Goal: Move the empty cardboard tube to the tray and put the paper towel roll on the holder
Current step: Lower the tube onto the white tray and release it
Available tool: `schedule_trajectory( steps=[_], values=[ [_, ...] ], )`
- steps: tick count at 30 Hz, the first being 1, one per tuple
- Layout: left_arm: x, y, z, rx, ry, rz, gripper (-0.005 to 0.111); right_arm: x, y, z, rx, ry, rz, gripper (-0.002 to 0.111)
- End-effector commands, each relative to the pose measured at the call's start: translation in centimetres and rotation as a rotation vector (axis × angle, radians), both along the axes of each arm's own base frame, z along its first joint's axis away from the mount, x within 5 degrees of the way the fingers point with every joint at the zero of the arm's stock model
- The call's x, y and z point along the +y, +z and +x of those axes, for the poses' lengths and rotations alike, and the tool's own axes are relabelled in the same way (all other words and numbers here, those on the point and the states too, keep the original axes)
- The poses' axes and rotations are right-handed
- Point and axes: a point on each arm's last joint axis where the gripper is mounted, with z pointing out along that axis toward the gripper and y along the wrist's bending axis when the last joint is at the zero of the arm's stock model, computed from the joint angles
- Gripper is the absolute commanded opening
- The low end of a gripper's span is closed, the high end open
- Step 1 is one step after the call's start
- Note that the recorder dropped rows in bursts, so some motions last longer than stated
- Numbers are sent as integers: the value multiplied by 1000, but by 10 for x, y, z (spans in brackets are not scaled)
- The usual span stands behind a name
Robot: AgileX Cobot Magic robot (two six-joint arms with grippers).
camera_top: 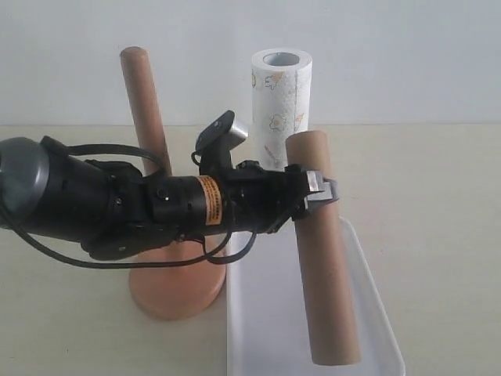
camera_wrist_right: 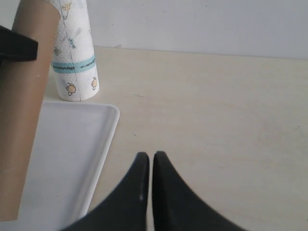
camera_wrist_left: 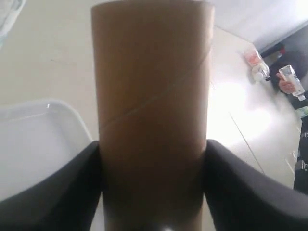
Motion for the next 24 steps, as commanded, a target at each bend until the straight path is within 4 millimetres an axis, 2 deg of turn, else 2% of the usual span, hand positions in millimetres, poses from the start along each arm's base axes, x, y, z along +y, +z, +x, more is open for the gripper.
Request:
schedule_trajectory(
  steps=[1,12,24],
  values=[
    [0,-18,1,64,20,10,4,0,1,0,-9,-1,2,3],
    [3,-40,3,130,64,91,4,0,1,0,-9,-1,2,3],
    [8,-43,7,205,164,85,4,0,1,0,-9,-1,2,3]
  ],
)
